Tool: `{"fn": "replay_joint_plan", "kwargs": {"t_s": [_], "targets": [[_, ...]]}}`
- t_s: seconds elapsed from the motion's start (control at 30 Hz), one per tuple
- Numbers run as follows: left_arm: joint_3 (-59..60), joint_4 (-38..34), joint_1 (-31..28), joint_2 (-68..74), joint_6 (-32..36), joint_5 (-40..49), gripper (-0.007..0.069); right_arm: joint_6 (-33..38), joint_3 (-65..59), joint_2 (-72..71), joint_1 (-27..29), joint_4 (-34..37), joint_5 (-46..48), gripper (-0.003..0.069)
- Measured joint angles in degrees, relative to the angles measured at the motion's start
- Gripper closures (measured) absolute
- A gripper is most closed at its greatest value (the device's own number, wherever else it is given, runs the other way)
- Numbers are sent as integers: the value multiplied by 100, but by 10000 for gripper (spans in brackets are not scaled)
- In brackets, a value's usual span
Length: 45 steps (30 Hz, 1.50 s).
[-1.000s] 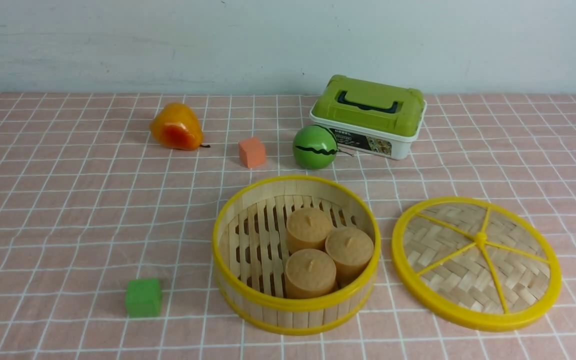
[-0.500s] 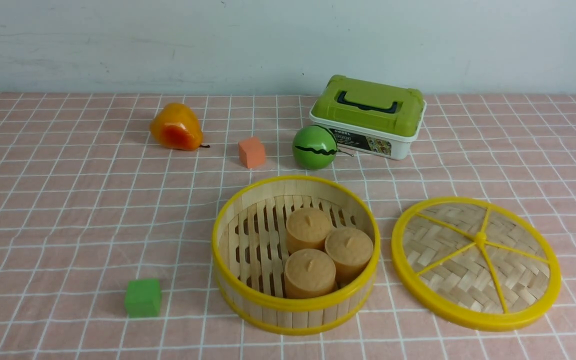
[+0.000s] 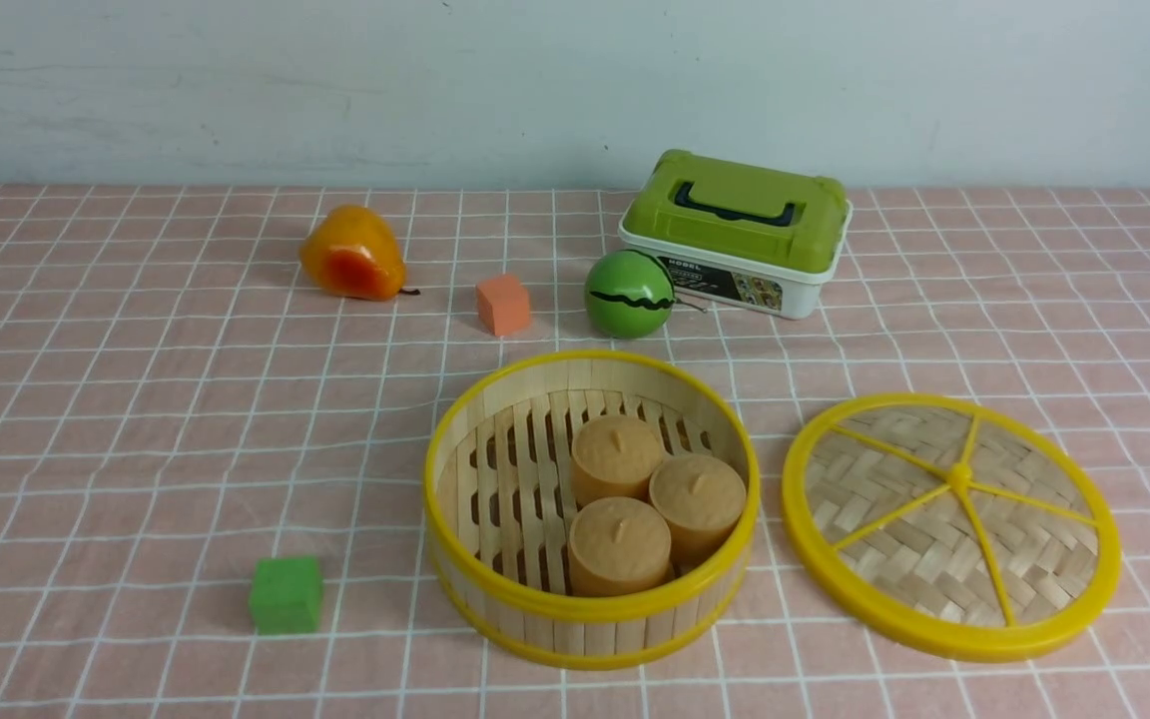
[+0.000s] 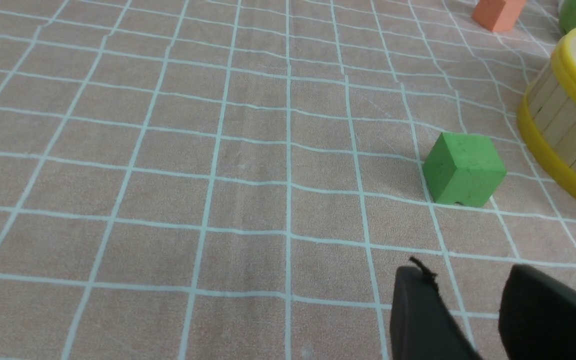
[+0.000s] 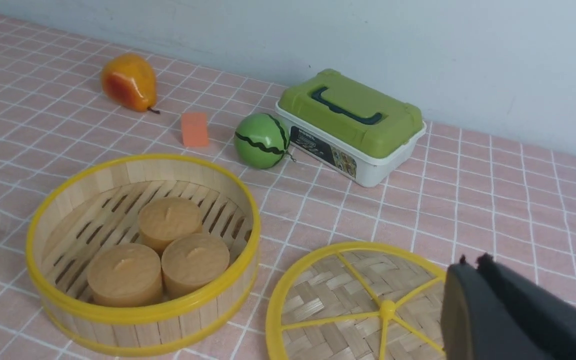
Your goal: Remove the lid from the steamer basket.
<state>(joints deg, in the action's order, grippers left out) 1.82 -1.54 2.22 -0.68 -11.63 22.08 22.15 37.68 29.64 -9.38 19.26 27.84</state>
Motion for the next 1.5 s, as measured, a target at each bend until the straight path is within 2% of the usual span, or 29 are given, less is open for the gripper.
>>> {"fn": "replay_joint_plan", "kwargs": {"t_s": [0.1,0.17,0.27,0.4,0.6,0.7,0.83,1.03,1.5], "targets": [[0,0,0,0,0,-5,386,-80,-331,-51,-167,-97,-500,672],[0,0,0,0,0,-5,386,-370,-1041,-174,-219,-107,-1448,672],[0,0,0,0,0,-5,386,-677,-1707,-300,-219,-129,-2264,672],[0,0,0,0,0,-5,386,-1339,-2883,-1083,2,-345,-2703,671],[0,0,0,0,0,-5,386,-2162,-3785,-2144,698,-1015,-2578,670],[0,0,0,0,0,-5,386,-2810,-3915,-2794,1175,-1563,-1943,670],[0,0,0,0,0,-5,386,-3180,-3915,-3021,1283,-1990,-955,670],[0,0,0,0,0,-1,386,-3217,-3875,-3021,1283,-2148,-598,670],[0,0,0,0,0,-5,386,-3224,-3869,-3021,1283,-2180,-566,663]]}}
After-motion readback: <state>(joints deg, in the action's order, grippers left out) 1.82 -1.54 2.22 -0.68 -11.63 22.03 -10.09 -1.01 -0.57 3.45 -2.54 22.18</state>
